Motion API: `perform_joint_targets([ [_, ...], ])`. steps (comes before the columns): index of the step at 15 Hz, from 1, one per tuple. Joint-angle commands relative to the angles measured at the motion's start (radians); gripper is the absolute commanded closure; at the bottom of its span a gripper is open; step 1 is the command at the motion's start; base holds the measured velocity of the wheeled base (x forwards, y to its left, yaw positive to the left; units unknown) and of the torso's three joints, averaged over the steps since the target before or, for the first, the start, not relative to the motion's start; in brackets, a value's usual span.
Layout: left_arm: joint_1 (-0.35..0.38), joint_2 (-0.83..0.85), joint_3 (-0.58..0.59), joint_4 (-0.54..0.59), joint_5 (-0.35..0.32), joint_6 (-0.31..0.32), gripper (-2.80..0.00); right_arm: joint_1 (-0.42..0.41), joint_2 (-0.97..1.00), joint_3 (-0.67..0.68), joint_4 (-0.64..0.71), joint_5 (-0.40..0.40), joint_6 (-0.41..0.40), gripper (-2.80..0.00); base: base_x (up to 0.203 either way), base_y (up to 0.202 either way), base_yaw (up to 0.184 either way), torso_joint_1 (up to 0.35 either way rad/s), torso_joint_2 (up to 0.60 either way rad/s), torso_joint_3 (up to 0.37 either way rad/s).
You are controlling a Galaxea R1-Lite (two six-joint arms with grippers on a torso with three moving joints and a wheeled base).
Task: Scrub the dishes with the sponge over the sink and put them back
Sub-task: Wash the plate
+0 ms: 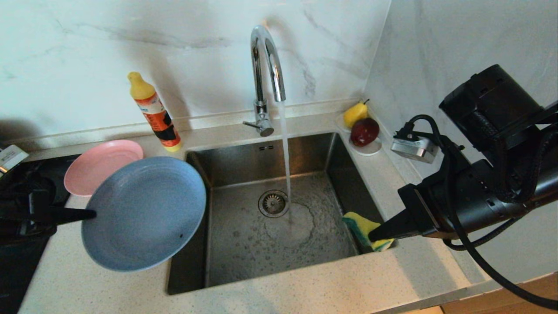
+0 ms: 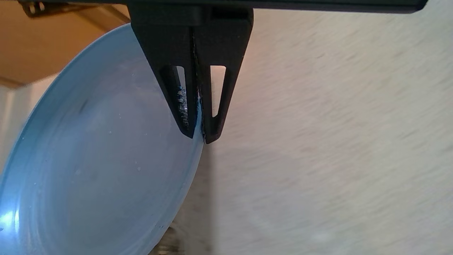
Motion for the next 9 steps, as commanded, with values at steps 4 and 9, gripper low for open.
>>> perform_joint_targets([
  [4,-0.256,0.090,-0.071,-0.010,0.129,-0.071,0.00,0.004,-0.007,-0.009,0.003,0.003,0.001,0.00,0.000,0.000,0.000,0.000,0.00,0.000],
  [9,-0.499,0.231,-0.096,-0.168,0.300,-0.212,0.00,0.010,-0.003,-0.011,0.002,0.005,0.001,0.00,0.000,0.000,0.000,0.000,0.00,0.000],
])
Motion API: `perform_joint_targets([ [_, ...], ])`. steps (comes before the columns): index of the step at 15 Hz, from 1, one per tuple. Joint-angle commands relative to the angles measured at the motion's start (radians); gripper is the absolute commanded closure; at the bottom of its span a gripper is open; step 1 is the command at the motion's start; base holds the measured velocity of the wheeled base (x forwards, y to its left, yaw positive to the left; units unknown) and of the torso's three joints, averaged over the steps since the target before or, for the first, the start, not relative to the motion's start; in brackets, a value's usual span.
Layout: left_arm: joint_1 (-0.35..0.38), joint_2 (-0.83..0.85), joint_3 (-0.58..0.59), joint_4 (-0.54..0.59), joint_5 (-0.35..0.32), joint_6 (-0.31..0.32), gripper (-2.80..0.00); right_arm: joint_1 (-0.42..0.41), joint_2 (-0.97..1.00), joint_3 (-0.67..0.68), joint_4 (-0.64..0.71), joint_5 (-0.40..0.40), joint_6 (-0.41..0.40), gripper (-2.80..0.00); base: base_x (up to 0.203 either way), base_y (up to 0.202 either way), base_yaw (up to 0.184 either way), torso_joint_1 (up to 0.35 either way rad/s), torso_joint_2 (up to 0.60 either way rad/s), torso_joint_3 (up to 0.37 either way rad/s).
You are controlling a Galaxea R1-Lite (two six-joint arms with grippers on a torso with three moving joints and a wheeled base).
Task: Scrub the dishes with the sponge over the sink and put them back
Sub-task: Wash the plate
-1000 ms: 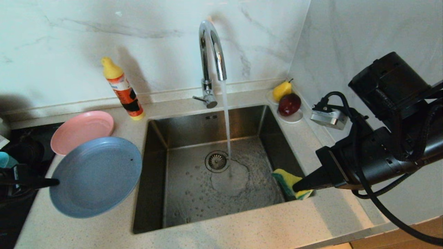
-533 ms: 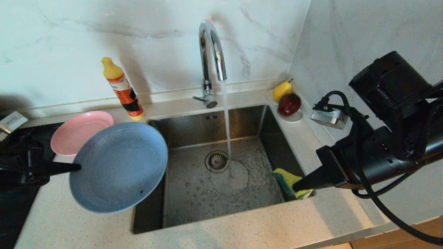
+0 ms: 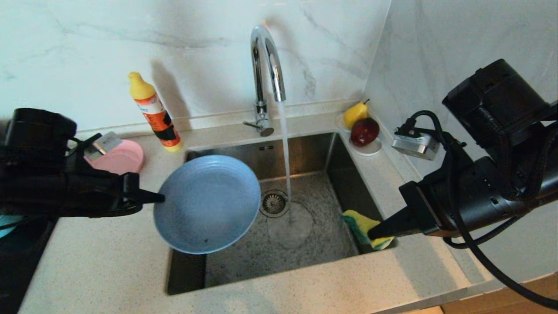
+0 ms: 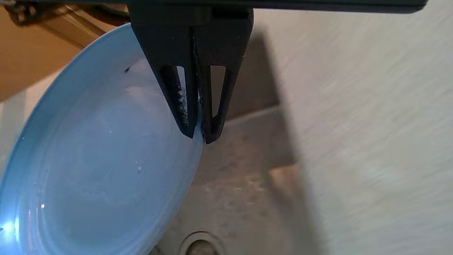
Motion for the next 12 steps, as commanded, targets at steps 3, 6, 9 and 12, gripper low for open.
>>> perform_joint_targets([
  [3,-0.180,0.131,-0.027,-0.093,0.102,-0.087,0.00,0.004,0.001,0.008,-0.032,0.003,0.003,0.00,0.000,0.000,0.000,0.000,0.00,0.000],
  [6,-0.232,0.165,-0.048,-0.103,0.111,-0.118,0.00,0.008,-0.002,0.006,-0.036,0.003,0.003,0.00,0.000,0.000,0.000,0.000,0.00,0.000],
  [9,-0.282,0.203,-0.048,-0.176,0.127,-0.170,0.00,0.017,-0.009,0.004,-0.035,0.003,0.005,0.00,0.000,0.000,0.000,0.000,0.00,0.000],
  [12,-0.318,0.262,-0.082,-0.208,0.187,-0.187,0.00,0.030,-0.021,0.005,-0.036,0.003,0.004,0.00,0.000,0.000,0.000,0.000,0.00,0.000],
])
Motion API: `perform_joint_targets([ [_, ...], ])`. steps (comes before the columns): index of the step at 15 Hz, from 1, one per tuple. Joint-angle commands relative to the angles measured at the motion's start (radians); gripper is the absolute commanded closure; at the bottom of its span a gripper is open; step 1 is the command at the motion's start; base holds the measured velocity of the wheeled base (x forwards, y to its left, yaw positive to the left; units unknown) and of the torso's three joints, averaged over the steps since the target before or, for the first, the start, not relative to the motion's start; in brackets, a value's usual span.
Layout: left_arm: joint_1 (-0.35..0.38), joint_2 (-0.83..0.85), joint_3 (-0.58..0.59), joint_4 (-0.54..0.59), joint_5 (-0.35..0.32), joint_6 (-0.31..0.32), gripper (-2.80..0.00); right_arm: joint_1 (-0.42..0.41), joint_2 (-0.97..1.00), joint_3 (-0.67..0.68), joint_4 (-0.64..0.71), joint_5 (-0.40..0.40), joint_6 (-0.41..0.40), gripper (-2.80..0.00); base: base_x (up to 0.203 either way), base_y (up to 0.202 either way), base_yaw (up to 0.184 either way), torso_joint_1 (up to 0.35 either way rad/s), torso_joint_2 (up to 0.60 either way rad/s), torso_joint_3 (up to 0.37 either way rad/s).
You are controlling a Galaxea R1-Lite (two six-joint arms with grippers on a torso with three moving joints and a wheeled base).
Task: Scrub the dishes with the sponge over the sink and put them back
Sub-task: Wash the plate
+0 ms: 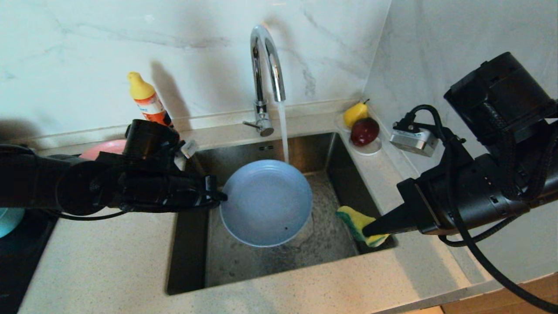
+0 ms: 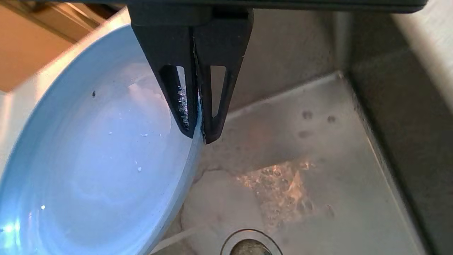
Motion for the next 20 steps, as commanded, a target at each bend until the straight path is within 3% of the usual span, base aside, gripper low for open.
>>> perform_joint_targets([
  [1,-0.018,0.070,-0.051,-0.005,0.017,-0.029,0.00,0.004,-0.008,-0.003,0.003,0.002,0.000,0.00,0.000,0.000,0.000,0.000,0.00,0.000],
  [6,-0.023,0.174,-0.190,-0.003,0.021,-0.140,0.00,0.006,-0.021,-0.003,0.004,0.002,-0.004,0.00,0.000,0.000,0.000,0.000,0.00,0.000],
  [16,-0.069,0.234,-0.279,0.002,0.027,-0.180,0.00,0.012,-0.030,-0.003,0.004,0.002,-0.001,0.00,0.000,0.000,0.000,0.000,0.00,0.000],
  [20,-0.065,0.180,-0.226,0.007,0.158,-0.145,0.00,0.012,-0.030,-0.004,0.004,0.002,-0.004,0.00,0.000,0.000,0.000,0.000,0.00,0.000],
])
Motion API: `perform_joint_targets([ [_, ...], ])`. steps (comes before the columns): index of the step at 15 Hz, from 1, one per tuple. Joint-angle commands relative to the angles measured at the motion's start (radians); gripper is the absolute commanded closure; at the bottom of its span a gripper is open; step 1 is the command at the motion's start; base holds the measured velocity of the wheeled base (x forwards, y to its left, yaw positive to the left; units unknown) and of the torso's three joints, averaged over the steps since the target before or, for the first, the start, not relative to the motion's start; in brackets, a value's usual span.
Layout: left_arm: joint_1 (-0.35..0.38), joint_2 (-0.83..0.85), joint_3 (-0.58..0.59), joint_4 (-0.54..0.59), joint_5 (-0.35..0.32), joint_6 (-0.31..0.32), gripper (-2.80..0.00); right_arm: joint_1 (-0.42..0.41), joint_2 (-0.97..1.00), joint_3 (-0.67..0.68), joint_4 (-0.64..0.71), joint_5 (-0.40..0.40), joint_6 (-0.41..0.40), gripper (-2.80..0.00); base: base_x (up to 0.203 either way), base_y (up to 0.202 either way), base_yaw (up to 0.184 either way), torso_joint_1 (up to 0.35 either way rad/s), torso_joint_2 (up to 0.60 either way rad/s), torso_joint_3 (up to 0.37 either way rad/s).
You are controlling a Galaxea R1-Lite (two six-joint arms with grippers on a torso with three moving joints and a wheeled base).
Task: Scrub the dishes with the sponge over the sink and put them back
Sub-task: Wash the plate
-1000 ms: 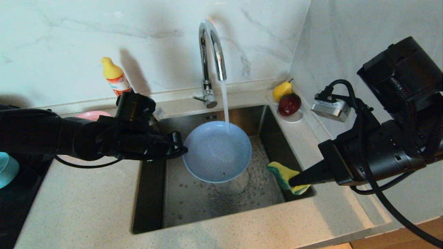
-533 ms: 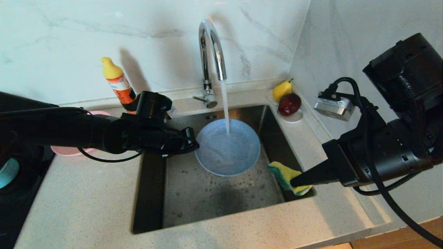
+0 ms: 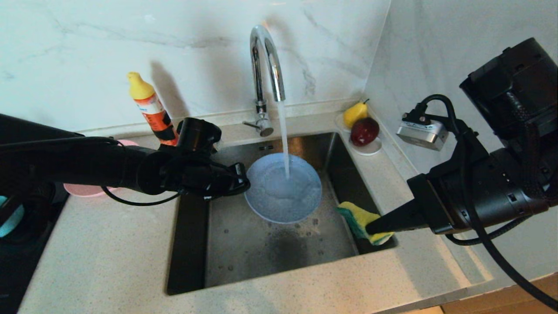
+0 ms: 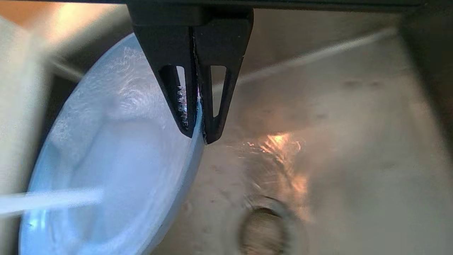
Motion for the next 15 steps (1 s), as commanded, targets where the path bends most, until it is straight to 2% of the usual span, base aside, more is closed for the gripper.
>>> perform_joint_targets([
  [1,0.008,-0.074,0.050,-0.003,0.056,0.052,0.00,0.002,-0.001,0.001,0.004,0.003,0.002,0.00,0.000,0.000,0.000,0.000,0.00,0.000],
  [5,0.022,-0.251,0.160,-0.039,0.199,0.236,0.00,0.025,-0.010,0.011,0.006,0.003,0.011,0.00,0.000,0.000,0.000,0.000,0.00,0.000],
  [7,0.035,-0.326,0.247,-0.129,0.285,0.372,0.00,0.033,-0.014,0.012,0.011,0.001,0.013,0.00,0.000,0.000,0.000,0.000,0.00,0.000],
  [9,0.040,-0.387,0.362,-0.290,0.318,0.489,0.00,0.036,-0.020,0.015,0.015,0.003,0.016,0.00,0.000,0.000,0.000,0.000,0.00,0.000],
  [11,0.043,-0.437,0.484,-0.524,0.328,0.633,0.00,0.051,-0.026,0.013,0.015,0.001,0.016,0.00,0.000,0.000,0.000,0.000,0.00,0.000],
  [12,0.045,-0.453,0.524,-0.642,0.331,0.685,0.00,0.053,-0.027,0.012,0.018,-0.002,0.014,0.00,0.000,0.000,0.000,0.000,0.00,0.000],
  [14,0.047,-0.475,0.583,-0.815,0.333,0.743,0.00,0.053,-0.027,0.012,0.018,-0.003,0.014,0.00,0.000,0.000,0.000,0.000,0.00,0.000],
  [15,0.048,-0.486,0.597,-0.853,0.332,0.752,0.00,0.053,-0.027,0.012,0.018,-0.003,0.014,0.00,0.000,0.000,0.000,0.000,0.00,0.000],
])
